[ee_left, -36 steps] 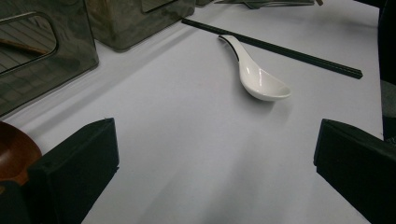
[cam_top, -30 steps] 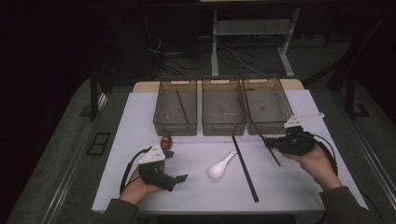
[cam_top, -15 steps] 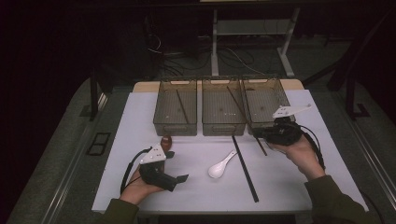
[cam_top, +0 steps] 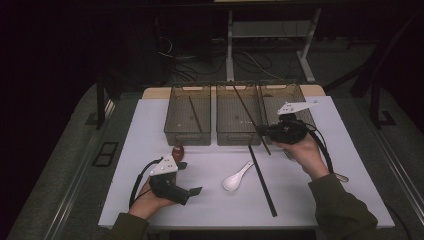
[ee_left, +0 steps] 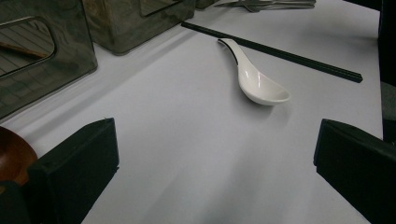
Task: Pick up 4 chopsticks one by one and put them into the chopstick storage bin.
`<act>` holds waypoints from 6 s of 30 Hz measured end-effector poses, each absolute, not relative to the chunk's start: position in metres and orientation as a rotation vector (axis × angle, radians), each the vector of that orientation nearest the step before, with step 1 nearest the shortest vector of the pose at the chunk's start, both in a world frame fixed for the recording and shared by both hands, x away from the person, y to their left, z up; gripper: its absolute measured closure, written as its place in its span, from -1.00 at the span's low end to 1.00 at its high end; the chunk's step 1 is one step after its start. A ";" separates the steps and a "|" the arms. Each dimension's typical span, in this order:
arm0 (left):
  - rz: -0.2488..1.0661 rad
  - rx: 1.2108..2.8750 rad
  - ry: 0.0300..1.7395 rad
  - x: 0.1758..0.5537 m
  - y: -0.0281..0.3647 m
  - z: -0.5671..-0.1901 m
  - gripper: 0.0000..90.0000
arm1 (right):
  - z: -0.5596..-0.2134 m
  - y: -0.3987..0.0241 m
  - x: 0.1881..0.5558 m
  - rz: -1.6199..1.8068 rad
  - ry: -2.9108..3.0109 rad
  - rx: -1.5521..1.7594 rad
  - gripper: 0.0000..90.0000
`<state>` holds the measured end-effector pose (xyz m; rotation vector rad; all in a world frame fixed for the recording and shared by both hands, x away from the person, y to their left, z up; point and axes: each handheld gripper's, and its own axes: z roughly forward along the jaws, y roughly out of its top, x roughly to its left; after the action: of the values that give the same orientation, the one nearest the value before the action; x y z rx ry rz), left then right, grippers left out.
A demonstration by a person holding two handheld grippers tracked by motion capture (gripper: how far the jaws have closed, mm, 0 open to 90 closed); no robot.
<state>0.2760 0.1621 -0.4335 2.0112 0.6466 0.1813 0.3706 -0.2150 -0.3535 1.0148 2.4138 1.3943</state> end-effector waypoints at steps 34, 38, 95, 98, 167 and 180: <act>0.188 2.008 0.664 0.276 0.162 -0.434 -1.00 | -0.338 -0.112 0.438 1.482 2.308 1.044 0.87; 0.188 2.007 0.662 0.276 0.162 -0.433 -1.00 | -0.336 -0.095 0.446 1.465 2.310 1.040 0.87; 0.170 2.021 0.631 0.275 0.160 -0.433 -1.00 | -0.372 -0.056 0.452 1.298 2.512 1.070 0.07; 0.167 2.018 0.636 0.275 0.160 -0.434 -1.00 | -0.367 -0.067 0.446 1.310 2.495 1.049 0.05; 0.178 2.036 0.640 0.276 0.160 -0.435 -1.00 | -0.428 -0.183 0.374 1.019 2.484 1.181 0.43; 0.177 2.034 0.638 0.275 0.160 -0.434 -1.00 | -0.443 -0.177 0.384 0.946 2.477 1.203 0.59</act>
<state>0.2755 0.1601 -0.4345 2.0344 0.6379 0.1769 0.3845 -0.1767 -0.4426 1.2030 2.4765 0.9461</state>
